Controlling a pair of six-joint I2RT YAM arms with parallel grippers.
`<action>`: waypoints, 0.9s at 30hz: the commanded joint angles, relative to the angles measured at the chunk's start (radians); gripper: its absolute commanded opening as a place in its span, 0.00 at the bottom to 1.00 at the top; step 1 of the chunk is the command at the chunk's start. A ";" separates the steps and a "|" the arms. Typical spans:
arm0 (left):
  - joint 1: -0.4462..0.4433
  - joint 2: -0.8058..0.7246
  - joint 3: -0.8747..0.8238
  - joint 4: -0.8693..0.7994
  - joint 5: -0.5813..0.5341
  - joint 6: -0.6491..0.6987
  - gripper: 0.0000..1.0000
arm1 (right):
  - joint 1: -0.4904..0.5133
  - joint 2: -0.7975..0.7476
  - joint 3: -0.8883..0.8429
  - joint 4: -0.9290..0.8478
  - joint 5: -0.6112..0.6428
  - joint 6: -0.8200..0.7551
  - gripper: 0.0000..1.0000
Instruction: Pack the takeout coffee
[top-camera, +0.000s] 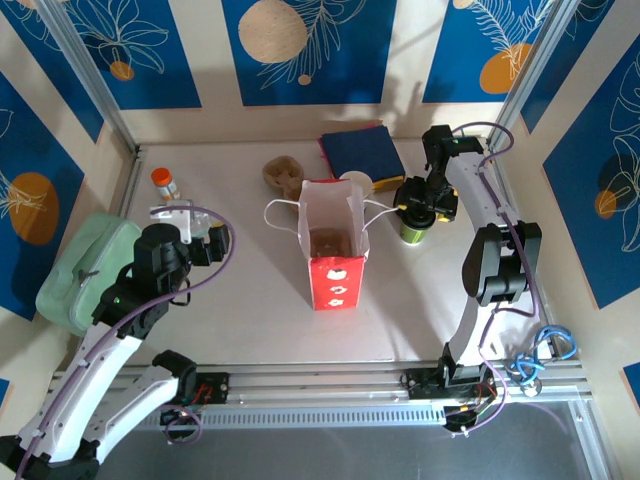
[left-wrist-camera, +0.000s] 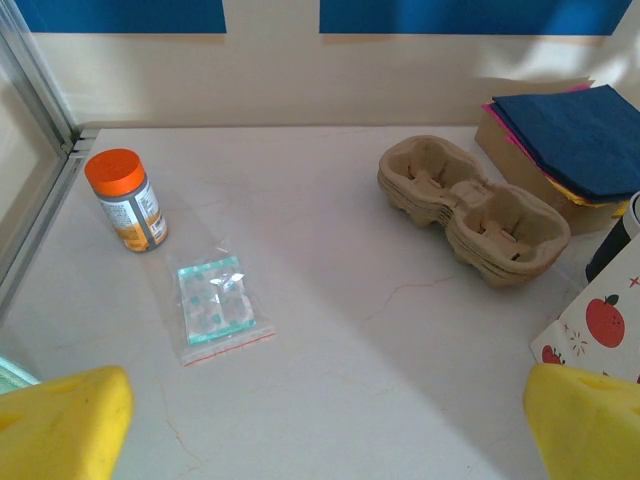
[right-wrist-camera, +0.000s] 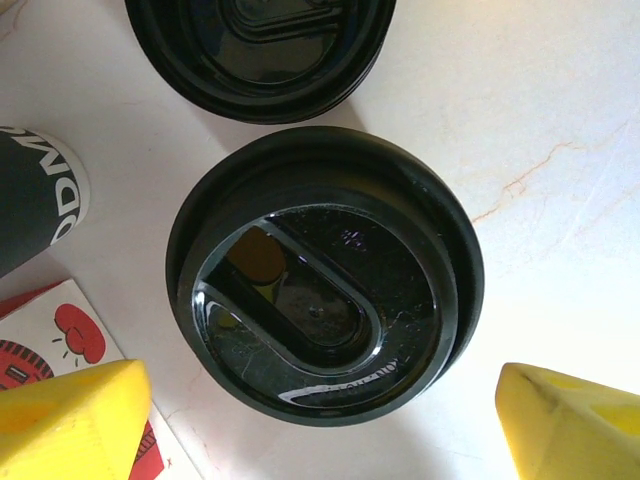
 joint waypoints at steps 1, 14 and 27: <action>0.009 -0.017 -0.010 0.014 0.010 0.008 0.99 | -0.001 0.011 0.037 -0.005 -0.041 -0.021 0.89; 0.009 -0.031 -0.011 0.010 0.011 0.010 0.99 | 0.001 0.070 0.071 -0.024 -0.005 -0.028 0.83; 0.009 -0.031 -0.010 0.012 0.010 0.014 0.99 | -0.001 0.108 0.112 -0.065 0.005 -0.045 0.80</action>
